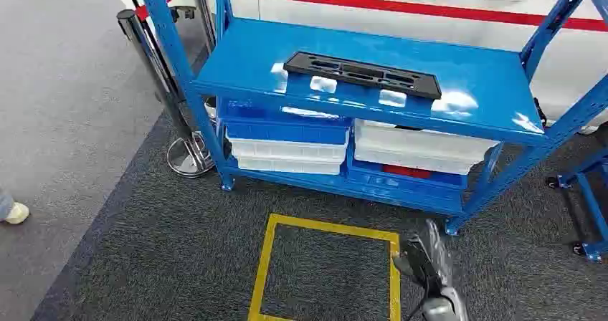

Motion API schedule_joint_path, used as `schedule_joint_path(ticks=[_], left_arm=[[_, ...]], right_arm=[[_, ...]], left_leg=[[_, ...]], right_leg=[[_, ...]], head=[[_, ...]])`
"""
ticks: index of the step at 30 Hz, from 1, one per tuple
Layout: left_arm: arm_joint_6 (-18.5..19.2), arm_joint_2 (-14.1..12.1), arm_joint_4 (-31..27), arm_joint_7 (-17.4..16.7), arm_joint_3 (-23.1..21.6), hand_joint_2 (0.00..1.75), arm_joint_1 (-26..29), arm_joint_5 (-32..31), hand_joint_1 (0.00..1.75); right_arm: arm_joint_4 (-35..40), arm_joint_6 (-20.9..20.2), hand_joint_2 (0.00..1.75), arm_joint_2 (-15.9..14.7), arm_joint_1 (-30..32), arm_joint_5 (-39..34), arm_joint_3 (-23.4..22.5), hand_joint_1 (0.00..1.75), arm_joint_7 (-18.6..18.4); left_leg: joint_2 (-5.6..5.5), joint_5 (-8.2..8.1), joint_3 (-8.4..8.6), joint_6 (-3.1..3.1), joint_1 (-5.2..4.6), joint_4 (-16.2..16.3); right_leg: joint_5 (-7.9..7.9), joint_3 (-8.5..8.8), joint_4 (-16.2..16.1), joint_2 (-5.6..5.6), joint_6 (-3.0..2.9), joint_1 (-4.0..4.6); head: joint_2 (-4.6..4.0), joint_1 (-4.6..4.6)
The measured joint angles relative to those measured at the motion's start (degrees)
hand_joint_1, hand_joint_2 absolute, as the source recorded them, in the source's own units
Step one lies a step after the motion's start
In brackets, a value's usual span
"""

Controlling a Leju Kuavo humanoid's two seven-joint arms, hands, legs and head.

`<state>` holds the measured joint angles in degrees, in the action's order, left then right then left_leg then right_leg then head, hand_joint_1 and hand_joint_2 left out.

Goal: Take the parts from the cabinet and place them on the table.

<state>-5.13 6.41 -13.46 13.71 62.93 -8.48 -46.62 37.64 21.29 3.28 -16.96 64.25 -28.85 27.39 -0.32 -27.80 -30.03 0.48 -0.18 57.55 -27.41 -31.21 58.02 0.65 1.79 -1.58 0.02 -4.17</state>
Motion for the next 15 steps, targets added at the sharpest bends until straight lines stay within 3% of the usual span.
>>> schedule_joint_path(ticks=[2,7,15], left_arm=[[0.04,0.35,0.02,-0.18,0.19,0.00,-0.51,-0.13,0.00],[-0.07,0.68,0.07,-0.81,0.02,0.00,-0.84,-2.04,0.00],[0.09,0.65,0.20,-0.99,-0.85,0.00,-0.62,-2.89,0.00]], right_arm=[[5.69,-0.87,1.75,-1.35,-1.90,3.11,9.22,0.00,-5.53],[9.82,1.56,1.75,-4.92,-7.67,8.47,24.11,0.00,-8.97],[10.62,0.55,1.75,-8.32,-15.63,15.90,37.69,0.00,-13.64]], left_leg=[[0.18,0.00,0.06,0.00,0.00,0.01],[0.17,0.03,0.02,0.05,0.00,0.05],[0.10,0.04,-0.03,0.05,0.00,0.06]], right_leg=[[0.05,0.01,0.00,0.22,0.05,0.00],[0.10,0.01,0.00,0.16,0.10,0.00],[0.09,0.00,0.01,0.08,0.10,-0.01]], head=[[0.00,0.00],[0.00,0.00],[0.00,0.00]])
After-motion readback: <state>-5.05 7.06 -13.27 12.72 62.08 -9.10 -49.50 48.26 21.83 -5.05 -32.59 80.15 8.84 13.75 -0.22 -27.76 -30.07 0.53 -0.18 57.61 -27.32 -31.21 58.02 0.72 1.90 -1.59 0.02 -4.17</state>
